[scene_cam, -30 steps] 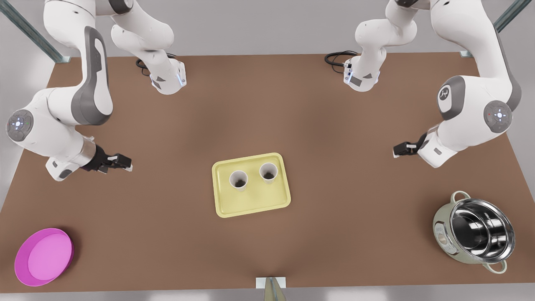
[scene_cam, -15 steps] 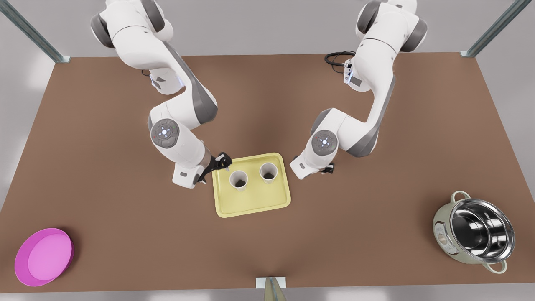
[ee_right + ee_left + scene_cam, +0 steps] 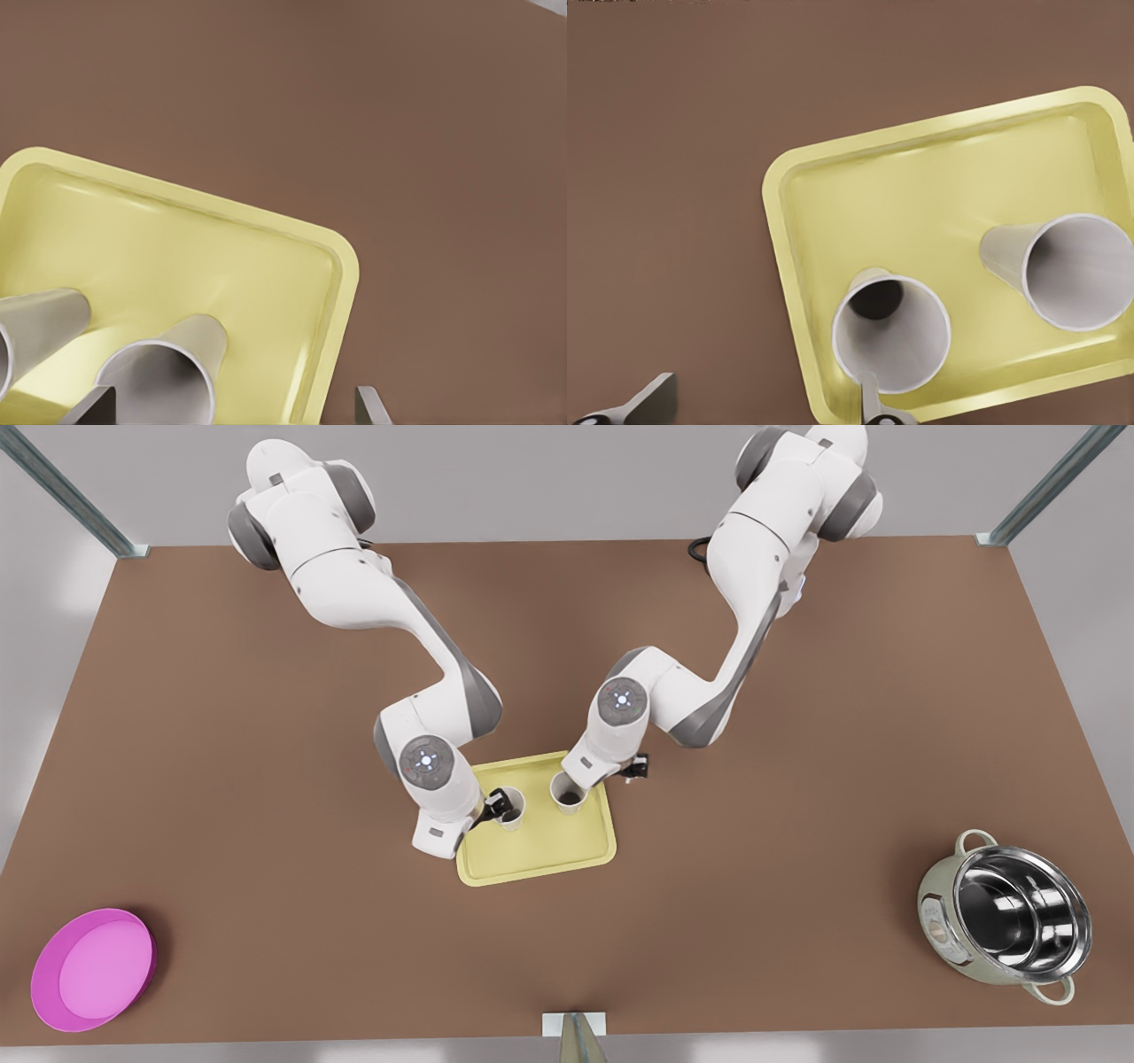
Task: Use the left arm to pick up the white IKEA cup from the tray and place it on the middle-left position; use the right arm to pick up the white IKEA cup from the tray and place it on the middle-right position
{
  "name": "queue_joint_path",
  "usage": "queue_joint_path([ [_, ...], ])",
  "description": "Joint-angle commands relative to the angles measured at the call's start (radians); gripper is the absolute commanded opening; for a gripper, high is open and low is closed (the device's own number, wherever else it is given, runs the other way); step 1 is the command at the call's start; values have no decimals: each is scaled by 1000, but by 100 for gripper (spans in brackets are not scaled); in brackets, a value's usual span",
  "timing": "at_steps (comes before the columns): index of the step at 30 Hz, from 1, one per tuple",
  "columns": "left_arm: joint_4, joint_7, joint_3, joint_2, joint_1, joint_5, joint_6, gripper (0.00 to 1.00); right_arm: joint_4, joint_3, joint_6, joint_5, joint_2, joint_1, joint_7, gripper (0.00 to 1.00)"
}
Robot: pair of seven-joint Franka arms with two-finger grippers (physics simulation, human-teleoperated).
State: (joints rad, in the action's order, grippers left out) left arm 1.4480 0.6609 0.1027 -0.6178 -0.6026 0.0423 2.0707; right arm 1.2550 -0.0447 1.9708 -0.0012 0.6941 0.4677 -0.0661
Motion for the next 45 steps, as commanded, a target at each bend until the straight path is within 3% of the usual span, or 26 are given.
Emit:
queue_joint_path([
  [1,-5,301,0,-17,0,2,77,100,4,-1,7,-10,5,9,-55,100],
  [20,15,299,-18,-148,-45,62,209,100,84,-1,28,-11,85,29,-46,100],
  [23,8,329,-18,-146,-46,60,209,75,84,-1,31,-10,94,42,-49,100],
  [24,8,330,-18,-145,-46,59,209,61,84,-1,31,-10,94,49,-52,100],
  [25,8,332,-18,-143,-45,57,209,37,84,-1,31,-10,96,51,-55,100],
  [27,-8,375,-18,-143,-49,60,209,26,84,-1,33,-10,102,49,-55,90],
  [29,-8,393,-18,-143,-49,60,209,21,84,-1,31,-10,102,49,-57,70],
  [30,-9,402,-18,-143,-49,60,209,20,84,-1,31,-8,102,49,-54,59],
  [33,-9,401,-18,-135,-45,62,206,16,83,-1,30,-6,102,48,-49,40],
  [35,9,381,-34,-44,-22,60,122,16,81,-1,28,-6,101,48,-50,30],
  [38,394,158,-32,230,118,47,239,17,80,-1,23,-3,99,48,-52,15],
  [39,627,77,-34,322,173,47,457,17,78,-1,17,-3,97,48,-52,11],
  [45,764,-130,-34,339,285,39,623,17,58,9,-138,-2,15,-1,-3,1],
])
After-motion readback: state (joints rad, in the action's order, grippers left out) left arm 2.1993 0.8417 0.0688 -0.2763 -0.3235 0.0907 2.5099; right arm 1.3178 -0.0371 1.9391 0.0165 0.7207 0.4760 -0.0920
